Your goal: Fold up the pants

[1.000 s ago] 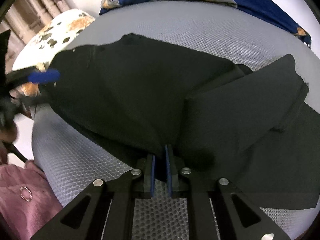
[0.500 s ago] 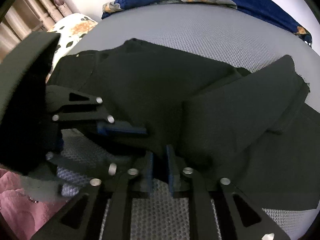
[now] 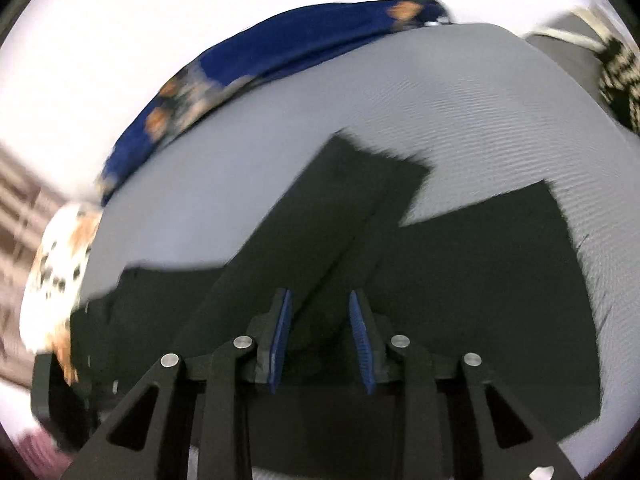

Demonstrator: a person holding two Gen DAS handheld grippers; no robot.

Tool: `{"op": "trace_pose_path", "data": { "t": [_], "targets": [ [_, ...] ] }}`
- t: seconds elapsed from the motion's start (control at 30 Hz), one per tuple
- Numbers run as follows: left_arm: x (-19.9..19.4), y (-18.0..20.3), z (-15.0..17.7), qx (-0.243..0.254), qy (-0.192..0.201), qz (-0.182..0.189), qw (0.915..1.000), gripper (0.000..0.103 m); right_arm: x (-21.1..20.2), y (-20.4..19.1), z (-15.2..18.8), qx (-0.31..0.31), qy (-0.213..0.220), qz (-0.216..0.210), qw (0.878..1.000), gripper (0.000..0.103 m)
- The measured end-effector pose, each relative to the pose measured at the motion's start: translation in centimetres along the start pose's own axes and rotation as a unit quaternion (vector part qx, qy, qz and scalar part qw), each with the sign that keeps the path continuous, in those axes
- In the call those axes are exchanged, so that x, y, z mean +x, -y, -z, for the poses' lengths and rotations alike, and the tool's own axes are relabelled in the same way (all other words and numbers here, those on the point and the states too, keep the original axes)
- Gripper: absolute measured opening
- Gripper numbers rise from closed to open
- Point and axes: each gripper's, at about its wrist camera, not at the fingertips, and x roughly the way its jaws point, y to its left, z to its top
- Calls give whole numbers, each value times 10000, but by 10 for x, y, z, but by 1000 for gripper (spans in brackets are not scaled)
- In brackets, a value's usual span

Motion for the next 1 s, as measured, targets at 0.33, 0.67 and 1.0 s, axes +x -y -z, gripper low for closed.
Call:
{"op": "trace_pose_path", "data": {
  "t": [0.33,0.67,1.0],
  "targets": [
    [2,-6,1,-306,-28,93,9995,8,40,39,-39,933,102,-515,9942,28],
    [0,-15,6,-453,-43,182,9988,8,65,54,-64,1138,107,-466,9923,19],
    [-1,-21,11,-526,-31,236,9983,9,45,43,-65,1082,465,-130,9930,3]
  ]
}}
